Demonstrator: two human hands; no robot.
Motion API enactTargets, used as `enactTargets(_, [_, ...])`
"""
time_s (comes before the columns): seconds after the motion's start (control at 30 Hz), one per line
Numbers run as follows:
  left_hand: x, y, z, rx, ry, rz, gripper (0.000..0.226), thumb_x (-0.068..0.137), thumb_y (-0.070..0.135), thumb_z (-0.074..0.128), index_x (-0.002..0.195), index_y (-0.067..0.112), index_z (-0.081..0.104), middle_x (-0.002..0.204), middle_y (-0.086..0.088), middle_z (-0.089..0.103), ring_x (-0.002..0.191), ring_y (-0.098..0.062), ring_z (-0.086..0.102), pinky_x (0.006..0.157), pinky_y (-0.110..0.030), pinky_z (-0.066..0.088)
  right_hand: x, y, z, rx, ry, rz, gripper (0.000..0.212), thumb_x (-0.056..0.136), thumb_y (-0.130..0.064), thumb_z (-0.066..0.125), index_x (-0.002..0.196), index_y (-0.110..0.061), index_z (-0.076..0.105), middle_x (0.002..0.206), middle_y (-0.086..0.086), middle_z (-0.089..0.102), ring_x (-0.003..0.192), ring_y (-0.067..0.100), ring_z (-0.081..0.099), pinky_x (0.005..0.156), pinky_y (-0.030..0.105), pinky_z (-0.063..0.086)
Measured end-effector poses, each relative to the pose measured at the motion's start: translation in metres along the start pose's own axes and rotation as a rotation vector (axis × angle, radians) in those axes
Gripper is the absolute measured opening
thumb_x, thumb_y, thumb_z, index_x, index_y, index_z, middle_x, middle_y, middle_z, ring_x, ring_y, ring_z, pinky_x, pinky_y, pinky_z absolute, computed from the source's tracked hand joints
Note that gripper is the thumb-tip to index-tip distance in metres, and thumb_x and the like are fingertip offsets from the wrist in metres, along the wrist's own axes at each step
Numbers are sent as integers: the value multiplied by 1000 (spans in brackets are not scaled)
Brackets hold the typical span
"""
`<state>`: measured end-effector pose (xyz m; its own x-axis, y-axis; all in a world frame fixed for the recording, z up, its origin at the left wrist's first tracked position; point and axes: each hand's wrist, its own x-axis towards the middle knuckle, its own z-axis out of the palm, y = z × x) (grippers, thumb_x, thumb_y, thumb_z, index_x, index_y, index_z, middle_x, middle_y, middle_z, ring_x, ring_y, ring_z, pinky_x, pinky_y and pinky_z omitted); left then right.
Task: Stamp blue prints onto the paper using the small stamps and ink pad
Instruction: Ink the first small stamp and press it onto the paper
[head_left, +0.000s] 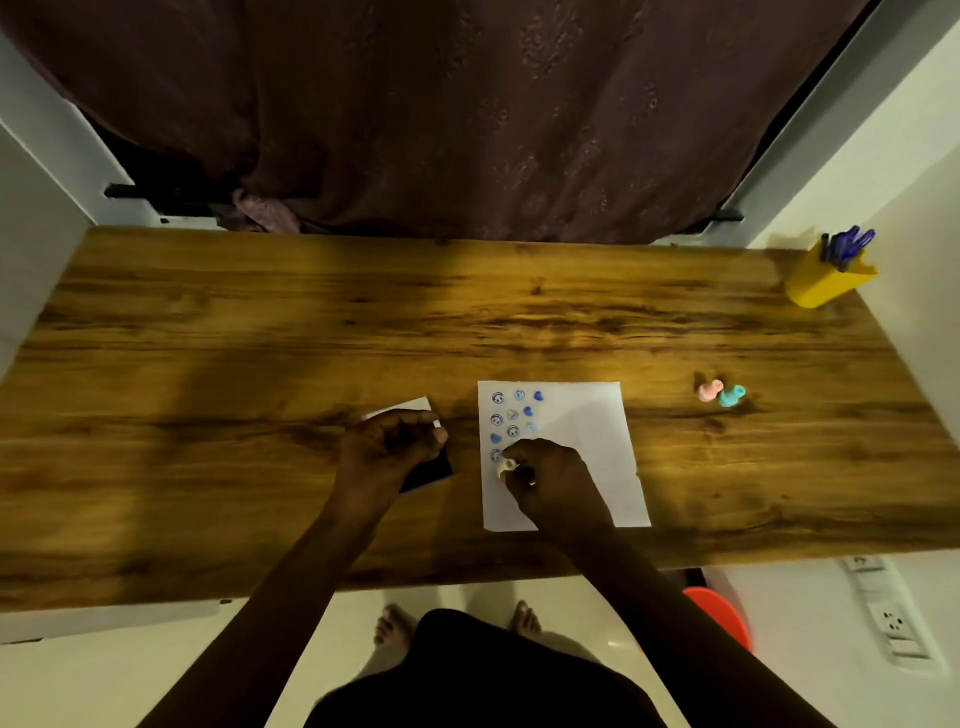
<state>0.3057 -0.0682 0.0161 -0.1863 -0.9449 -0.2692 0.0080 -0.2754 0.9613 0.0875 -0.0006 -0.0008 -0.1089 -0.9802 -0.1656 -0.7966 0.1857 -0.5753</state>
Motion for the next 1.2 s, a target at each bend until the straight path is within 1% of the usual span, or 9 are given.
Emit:
enactTargets(0.2, [2, 1, -5, 7, 26, 13, 23, 85, 9, 81, 108, 9, 78, 107, -12, 80, 103, -32, 76, 96, -53, 59, 4, -1, 5, -9, -24, -10, 35, 96, -31, 70, 127, -15, 68, 133, 4, 69, 123, 23, 65, 108, 38, 52])
enactTargets(0.43, [10, 2, -15, -72, 144, 31, 25, 88, 6, 78, 113, 4, 75, 105, -19, 79, 98, -37, 76, 91, -47, 61, 4, 2, 10, -58, -64, -46, 36, 98, -30, 66, 130, -12, 67, 135, 7, 68, 126, 23, 63, 109, 34, 50])
enactTargets(0.63, [12, 0, -12, -80, 129, 29, 28, 88, 5, 77, 116, 0, 73, 108, -20, 78, 101, -37, 76, 83, -36, 63, 3, 3, 14, -127, -68, -62, 37, 103, -34, 57, 133, -13, 65, 137, 5, 66, 128, 22, 60, 113, 31, 44])
enactTargets(0.8, [10, -1, -3, -72, 91, 39, 26, 89, 3, 77, 114, 1, 74, 109, -18, 78, 104, -36, 75, 92, -47, 60, 3, 3, 16, -141, -60, -70, 38, 102, -36, 58, 132, -13, 65, 137, 5, 66, 128, 22, 61, 114, 32, 44])
enactTargets(0.93, [5, 0, 6, -77, 63, 44, 25, 87, 2, 78, 113, 4, 76, 105, -11, 81, 102, -30, 76, 87, -36, 63, 4, 2, 14, -148, -67, -69, 39, 102, -37, 59, 133, -14, 64, 139, 7, 65, 130, 25, 60, 115, 35, 44])
enactTargets(1.0, [3, 1, 10, -84, 47, 40, 26, 87, 1, 77, 113, 3, 75, 107, -12, 80, 104, -30, 76, 85, -31, 63, 5, 1, 9, -107, -67, -46, 37, 100, -37, 62, 131, -17, 66, 139, 4, 65, 132, 24, 58, 115, 34, 41])
enactTargets(1.07, [1, 2, 13, -75, 27, 37, 25, 88, 2, 77, 113, 3, 75, 108, -13, 80, 105, -29, 75, 87, -33, 62, 8, 0, 0, -13, -48, -13, 32, 95, -35, 69, 123, -20, 71, 135, 1, 68, 130, 21, 60, 114, 33, 41])
enactTargets(1.13, [-1, 3, 15, -57, 23, 20, 24, 87, 6, 78, 111, 7, 77, 108, -11, 80, 104, -27, 76, 88, -36, 62, 12, -1, -13, 111, -17, 21, 25, 88, -33, 78, 111, -22, 75, 124, -3, 74, 119, 15, 67, 109, 34, 50])
enactTargets(1.2, [-2, 3, 19, -44, 23, -9, 23, 87, 10, 80, 110, 12, 78, 107, -7, 81, 102, -25, 77, 87, -37, 62, 16, -2, -31, 290, 32, 97, 24, 81, -32, 86, 102, -24, 77, 112, -7, 78, 105, 8, 73, 95, 29, 58])
